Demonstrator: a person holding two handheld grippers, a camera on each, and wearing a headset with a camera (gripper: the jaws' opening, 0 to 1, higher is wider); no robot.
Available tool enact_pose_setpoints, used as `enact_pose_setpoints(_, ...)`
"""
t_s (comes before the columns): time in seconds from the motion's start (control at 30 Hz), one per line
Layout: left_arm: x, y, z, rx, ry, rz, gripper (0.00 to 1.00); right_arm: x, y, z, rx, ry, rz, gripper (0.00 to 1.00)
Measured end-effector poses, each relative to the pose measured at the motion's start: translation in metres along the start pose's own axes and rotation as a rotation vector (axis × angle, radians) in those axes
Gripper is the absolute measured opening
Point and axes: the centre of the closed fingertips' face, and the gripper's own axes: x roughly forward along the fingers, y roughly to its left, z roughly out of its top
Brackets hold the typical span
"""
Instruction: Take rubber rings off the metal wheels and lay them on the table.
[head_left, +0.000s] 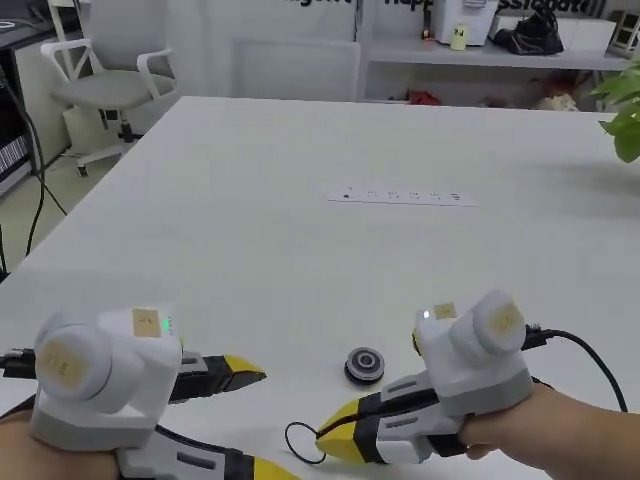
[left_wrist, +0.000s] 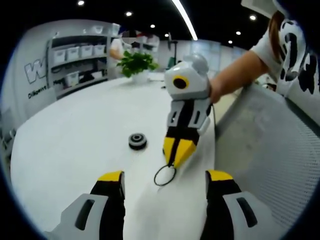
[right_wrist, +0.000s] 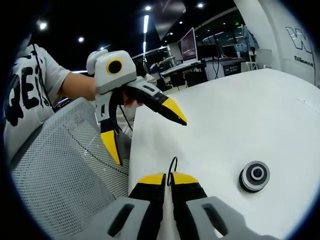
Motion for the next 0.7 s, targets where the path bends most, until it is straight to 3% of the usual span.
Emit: enact_pose_setpoints(0.7, 0.001, -0.001, 0.004, 0.001, -0.011, -0.003, 0.70, -0.006, -0.011, -0.002, -0.097, 0.034, -0.072, 0.30)
